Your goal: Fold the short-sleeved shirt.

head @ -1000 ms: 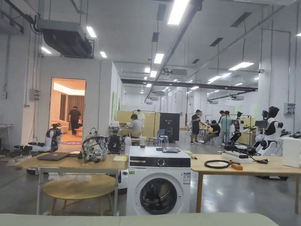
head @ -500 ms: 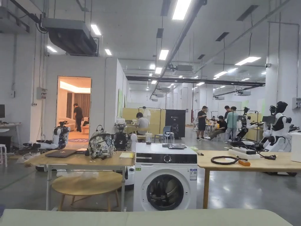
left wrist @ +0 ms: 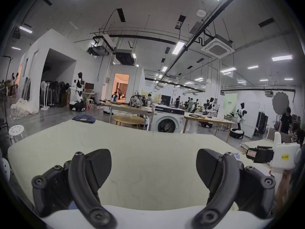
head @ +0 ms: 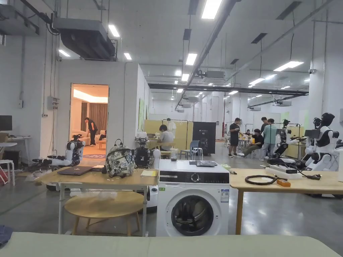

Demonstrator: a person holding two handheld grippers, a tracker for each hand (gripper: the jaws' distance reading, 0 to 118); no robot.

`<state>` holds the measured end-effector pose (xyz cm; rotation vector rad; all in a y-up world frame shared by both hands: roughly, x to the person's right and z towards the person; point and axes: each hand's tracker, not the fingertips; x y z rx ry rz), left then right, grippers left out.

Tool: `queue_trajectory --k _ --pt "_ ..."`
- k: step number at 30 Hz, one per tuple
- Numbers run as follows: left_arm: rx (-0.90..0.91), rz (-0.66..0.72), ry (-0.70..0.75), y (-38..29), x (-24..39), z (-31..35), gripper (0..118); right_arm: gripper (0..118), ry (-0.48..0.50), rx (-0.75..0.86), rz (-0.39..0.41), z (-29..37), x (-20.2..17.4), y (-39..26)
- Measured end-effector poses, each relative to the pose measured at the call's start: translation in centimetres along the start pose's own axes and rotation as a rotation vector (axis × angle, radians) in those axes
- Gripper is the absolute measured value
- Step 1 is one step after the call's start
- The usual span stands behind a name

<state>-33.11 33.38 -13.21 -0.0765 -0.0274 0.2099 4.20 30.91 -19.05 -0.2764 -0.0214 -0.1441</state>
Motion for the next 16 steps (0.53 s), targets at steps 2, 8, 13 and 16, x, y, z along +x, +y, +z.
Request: queue_trajectory --k 2,8,13,16 --pt "0.001 -0.003 0.003 -0.1 0.0 0.1 104 107 0.001 -0.01 -0.002 -0.1 -0.2 -0.1" --pt "-0.005 -0.002 -0.007 -0.3 -0.1 0.1 104 107 0.007 -0.028 0.006 -0.5 -0.7 -0.3" --pt "-0.012 -0.003 -0.013 -0.7 -0.3 0.0 104 107 -0.024 -0.022 0.047 -0.4 -1.1 -0.6" --pt "-0.022 -0.014 -0.014 -0.9 -0.1 -0.3 104 107 -0.022 -0.004 0.072 -0.5 -1.4 -0.9"
